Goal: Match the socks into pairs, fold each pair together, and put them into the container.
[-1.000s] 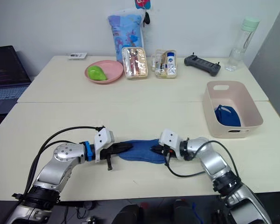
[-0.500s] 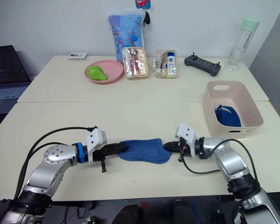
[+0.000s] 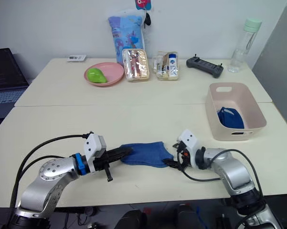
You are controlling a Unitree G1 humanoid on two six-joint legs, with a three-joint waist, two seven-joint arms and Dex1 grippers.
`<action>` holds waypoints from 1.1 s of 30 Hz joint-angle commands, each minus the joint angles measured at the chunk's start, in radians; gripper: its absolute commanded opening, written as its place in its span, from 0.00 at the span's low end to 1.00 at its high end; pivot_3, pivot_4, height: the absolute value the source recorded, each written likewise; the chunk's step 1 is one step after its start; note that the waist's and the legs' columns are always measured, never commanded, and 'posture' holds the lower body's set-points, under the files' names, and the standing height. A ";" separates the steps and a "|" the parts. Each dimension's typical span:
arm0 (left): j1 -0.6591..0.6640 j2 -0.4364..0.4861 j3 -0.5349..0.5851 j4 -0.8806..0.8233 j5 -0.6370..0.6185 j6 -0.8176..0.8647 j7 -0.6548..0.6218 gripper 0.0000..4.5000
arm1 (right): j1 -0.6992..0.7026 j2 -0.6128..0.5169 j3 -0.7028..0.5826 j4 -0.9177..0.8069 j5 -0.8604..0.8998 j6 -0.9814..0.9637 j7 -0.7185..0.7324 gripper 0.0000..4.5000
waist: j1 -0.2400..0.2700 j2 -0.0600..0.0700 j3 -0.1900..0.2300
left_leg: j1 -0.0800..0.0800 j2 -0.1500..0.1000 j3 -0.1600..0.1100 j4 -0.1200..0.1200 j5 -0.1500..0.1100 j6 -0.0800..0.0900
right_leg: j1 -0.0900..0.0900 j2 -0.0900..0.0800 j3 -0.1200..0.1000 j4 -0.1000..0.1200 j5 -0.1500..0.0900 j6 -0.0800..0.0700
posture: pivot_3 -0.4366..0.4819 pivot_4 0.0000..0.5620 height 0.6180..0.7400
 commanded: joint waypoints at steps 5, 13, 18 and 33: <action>-0.007 0.028 0.022 -0.016 -0.005 -0.013 -0.004 0.00 | -0.017 0.001 0.079 0.013 0.006 0.011 0.034 0.77 | 0.000 0.000 0.000 | 0.000 0.000 0.000 0.000 0.000 0.000 | 0.000 0.000 0.000 0.000 0.000 0.000 | 0.48 0.27 1.00; -0.023 0.039 0.027 -0.019 -0.013 -0.013 -0.011 0.00 | -0.046 -0.033 0.085 0.045 0.028 0.015 0.110 0.19 | 0.001 0.000 0.000 | 0.000 0.000 0.000 0.000 0.000 0.000 | 0.000 0.000 0.000 -0.001 0.000 0.000 | 0.48 0.27 1.00; -0.033 0.068 0.021 -0.038 -0.043 0.007 -0.055 0.00 | -0.140 -0.103 0.051 0.160 0.068 0.003 0.242 0.00 | 0.003 0.000 0.000 | 0.000 0.000 0.000 0.001 0.000 0.000 | 0.000 0.000 0.000 -0.001 0.000 0.000 | 0.48 0.27 1.00; -0.306 -0.057 -0.219 0.184 0.079 -0.021 -0.092 0.00 | -0.468 -0.171 0.146 0.669 -0.063 -0.264 0.651 0.00 | 0.005 0.000 0.001 | -0.002 -0.001 0.001 0.001 0.000 0.000 | -0.001 0.000 0.001 -0.001 0.000 0.000 | 0.48 0.27 1.00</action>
